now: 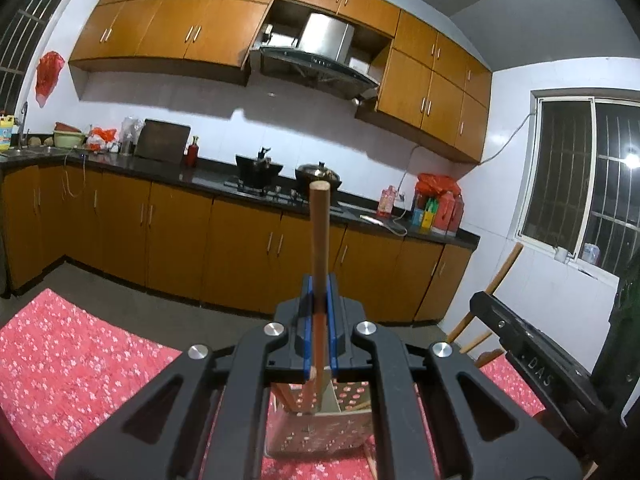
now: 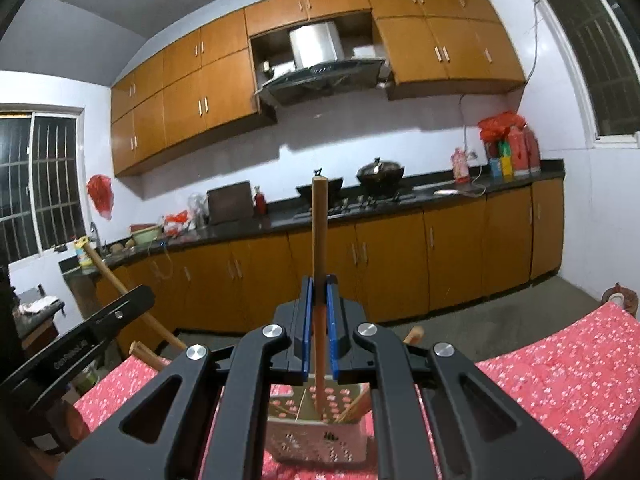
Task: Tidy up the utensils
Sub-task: 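Lower the chopsticks into the holder and open both tools, then move both open tools back down toward the last chopsticks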
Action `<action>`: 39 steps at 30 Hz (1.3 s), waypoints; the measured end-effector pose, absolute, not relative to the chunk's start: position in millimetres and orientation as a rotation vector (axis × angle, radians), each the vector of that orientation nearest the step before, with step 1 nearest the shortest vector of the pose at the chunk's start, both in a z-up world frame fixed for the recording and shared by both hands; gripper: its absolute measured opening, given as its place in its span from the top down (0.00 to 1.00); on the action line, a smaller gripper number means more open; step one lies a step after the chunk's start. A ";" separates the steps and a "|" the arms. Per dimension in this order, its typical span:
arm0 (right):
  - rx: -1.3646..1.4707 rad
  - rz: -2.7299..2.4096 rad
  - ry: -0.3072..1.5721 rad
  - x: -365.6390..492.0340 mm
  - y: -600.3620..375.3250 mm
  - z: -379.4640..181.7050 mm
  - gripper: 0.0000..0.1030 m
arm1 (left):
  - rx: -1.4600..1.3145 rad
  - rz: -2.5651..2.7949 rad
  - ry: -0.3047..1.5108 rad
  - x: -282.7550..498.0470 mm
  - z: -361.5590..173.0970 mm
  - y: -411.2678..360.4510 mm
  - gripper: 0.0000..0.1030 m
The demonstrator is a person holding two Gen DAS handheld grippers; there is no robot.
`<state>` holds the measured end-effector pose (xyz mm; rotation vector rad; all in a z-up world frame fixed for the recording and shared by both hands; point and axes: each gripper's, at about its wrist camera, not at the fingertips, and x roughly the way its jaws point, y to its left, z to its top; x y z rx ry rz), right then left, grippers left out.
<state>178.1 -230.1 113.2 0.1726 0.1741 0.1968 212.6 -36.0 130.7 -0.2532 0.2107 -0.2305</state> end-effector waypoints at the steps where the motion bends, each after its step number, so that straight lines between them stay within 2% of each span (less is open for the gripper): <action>1: 0.171 0.199 0.177 176.9 -230.0 113.0 0.85 | -0.259 -0.230 0.215 211.8 129.9 -35.4 0.92; 2: 0.172 0.198 0.175 174.5 -230.9 113.4 0.72 | -0.263 -0.230 0.216 211.3 129.9 -33.6 0.90; 3: 0.177 0.193 0.167 171.0 -232.3 114.6 0.63 | -0.265 -0.229 0.216 209.9 129.3 -31.2 0.86; 4: 0.181 0.190 0.159 167.8 -233.8 116.0 0.59 | -0.268 -0.227 0.215 207.7 129.4 -29.3 0.84; 6: 0.187 0.191 0.157 163.3 -236.8 119.1 0.59 | -0.276 -0.221 0.208 202.6 131.7 -24.8 0.78; 13: 0.199 0.169 0.144 139.0 -251.6 127.4 0.59 | -0.309 -0.218 0.190 178.1 140.6 -3.5 0.78; 18: 0.176 0.104 0.203 124.9 -268.4 108.4 0.59 | -0.316 -0.164 0.232 154.2 125.3 21.9 0.68; 21: 0.163 0.046 0.329 133.4 -280.2 74.5 0.57 | -0.294 -0.106 0.306 149.0 97.9 35.2 0.65; 27: 0.173 -0.007 0.718 169.0 -290.7 -24.3 0.57 | -0.241 -0.033 0.591 168.0 14.5 46.0 0.65; 29: 0.206 0.041 0.776 169.9 -286.8 -45.5 0.62 | -0.225 -0.028 0.664 170.1 -10.5 43.9 0.65; 33: 0.205 0.127 0.823 165.1 -266.0 -67.6 0.65 | -0.210 -0.062 0.741 165.1 -41.6 38.5 0.65; 39: 0.102 0.141 0.876 161.2 -237.9 -86.0 0.77 | -0.165 -0.117 0.768 160.2 -52.1 24.1 0.65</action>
